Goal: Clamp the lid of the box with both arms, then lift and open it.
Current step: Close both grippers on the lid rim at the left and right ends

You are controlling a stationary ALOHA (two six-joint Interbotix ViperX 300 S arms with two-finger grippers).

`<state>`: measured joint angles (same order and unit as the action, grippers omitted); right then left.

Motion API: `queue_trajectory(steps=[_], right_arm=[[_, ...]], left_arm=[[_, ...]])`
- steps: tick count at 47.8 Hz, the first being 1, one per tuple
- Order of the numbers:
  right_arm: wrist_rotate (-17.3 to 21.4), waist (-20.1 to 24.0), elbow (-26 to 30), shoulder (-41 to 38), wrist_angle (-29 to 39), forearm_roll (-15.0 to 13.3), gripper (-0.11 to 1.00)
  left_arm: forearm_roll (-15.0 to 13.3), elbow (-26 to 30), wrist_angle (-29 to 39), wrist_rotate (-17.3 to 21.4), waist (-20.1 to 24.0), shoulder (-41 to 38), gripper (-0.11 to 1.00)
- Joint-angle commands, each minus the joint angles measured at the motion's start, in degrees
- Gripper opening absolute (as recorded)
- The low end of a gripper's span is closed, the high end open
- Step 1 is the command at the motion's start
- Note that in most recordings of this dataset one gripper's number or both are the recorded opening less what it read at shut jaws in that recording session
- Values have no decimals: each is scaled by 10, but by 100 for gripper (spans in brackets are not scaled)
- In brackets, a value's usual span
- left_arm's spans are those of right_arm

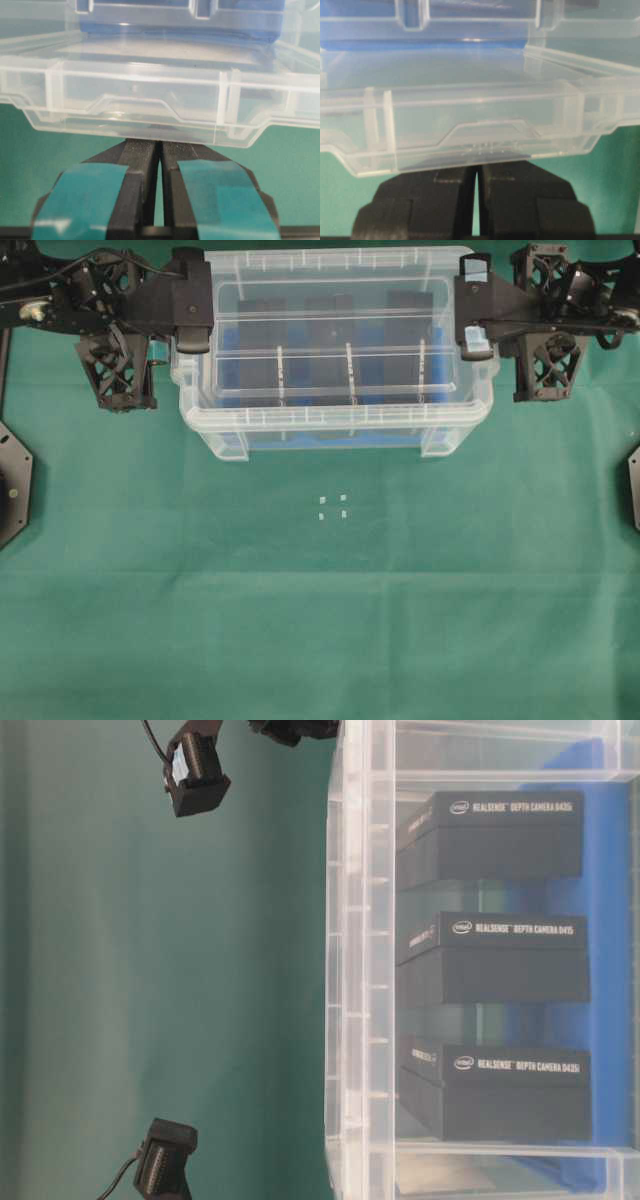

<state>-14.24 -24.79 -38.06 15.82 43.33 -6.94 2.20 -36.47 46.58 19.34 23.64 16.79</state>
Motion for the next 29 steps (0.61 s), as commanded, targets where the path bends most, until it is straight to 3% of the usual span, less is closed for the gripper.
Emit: queue_trajectory(steps=[1, 29], right_arm=[[0, 13, 25, -10, -10, 2, 0], [8, 30, 26, -11, -11, 4, 0]], left_arm=[[-2, 15, -19, -2, 1, -1, 1], [-3, 33, -33, -1, -4, -18, 1]])
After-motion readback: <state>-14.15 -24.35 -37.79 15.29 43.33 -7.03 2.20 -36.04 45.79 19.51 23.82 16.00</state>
